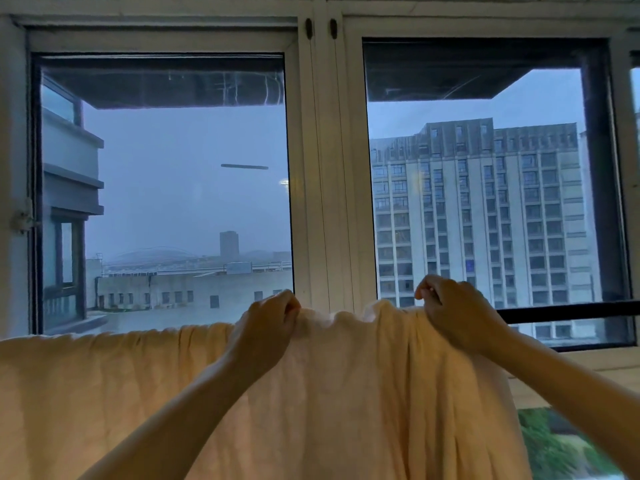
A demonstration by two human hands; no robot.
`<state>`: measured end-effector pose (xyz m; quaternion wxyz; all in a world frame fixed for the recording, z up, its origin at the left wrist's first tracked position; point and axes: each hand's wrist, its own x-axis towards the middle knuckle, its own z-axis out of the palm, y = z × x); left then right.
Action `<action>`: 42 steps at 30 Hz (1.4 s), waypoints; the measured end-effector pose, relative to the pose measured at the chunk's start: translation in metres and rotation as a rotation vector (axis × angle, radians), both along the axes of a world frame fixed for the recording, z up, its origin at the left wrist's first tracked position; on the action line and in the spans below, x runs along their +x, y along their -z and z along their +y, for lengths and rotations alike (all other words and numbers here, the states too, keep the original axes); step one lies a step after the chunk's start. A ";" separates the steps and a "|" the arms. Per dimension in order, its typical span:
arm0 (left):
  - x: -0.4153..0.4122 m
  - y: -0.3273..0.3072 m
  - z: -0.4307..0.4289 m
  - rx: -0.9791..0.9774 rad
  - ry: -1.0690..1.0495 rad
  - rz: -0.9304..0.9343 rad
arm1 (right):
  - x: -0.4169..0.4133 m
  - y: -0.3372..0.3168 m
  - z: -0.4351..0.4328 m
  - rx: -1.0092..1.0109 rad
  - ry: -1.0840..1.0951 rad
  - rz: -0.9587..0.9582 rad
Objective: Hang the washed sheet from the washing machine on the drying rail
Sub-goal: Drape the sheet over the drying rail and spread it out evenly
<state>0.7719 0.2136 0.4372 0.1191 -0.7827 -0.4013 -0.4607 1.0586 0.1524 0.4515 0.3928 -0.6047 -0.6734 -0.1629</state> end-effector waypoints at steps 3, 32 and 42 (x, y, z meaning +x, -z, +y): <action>0.010 -0.004 -0.007 0.021 0.000 0.012 | -0.001 0.003 -0.006 -0.029 -0.014 -0.068; 0.108 -0.001 -0.054 -0.175 -0.180 -0.094 | 0.068 0.002 -0.016 0.067 -0.184 -0.187; 0.142 0.000 -0.076 0.001 -0.065 0.042 | 0.078 0.002 -0.041 -0.007 -0.207 -0.358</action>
